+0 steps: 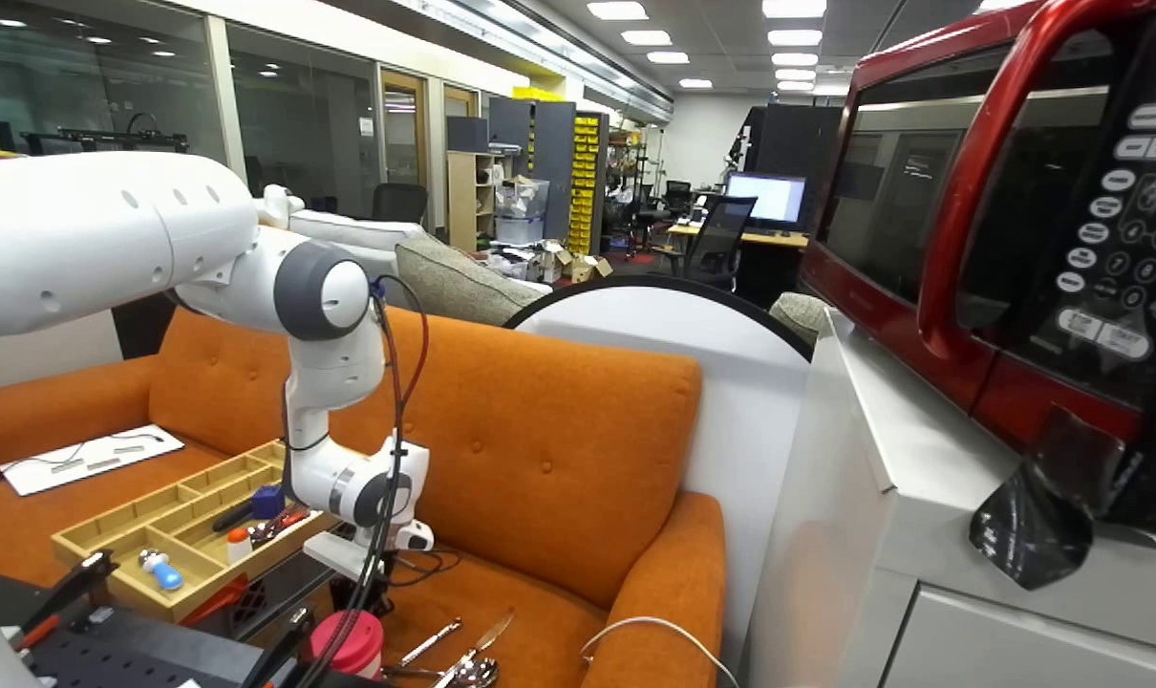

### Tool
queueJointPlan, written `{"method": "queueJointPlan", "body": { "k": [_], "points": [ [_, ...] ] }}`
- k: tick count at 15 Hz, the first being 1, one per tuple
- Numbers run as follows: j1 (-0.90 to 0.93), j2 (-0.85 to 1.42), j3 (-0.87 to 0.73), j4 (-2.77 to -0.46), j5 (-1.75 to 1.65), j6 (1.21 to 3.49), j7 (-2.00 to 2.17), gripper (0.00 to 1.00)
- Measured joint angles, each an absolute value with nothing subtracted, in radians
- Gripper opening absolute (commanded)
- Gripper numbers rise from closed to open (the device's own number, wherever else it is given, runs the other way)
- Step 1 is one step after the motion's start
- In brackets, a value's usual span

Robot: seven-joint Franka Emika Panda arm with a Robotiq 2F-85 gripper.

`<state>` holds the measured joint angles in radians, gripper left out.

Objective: Pick up the bottle and spoons and put them on the tray

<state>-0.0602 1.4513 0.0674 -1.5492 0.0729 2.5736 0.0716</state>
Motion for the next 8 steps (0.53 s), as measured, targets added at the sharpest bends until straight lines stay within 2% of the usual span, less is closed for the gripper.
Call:
{"method": "queueJointPlan", "body": {
  "k": [8],
  "points": [
    [-0.080, 1.245, 0.129, -1.664, 0.073, 2.693, -0.007, 0.01]
  ]
}}
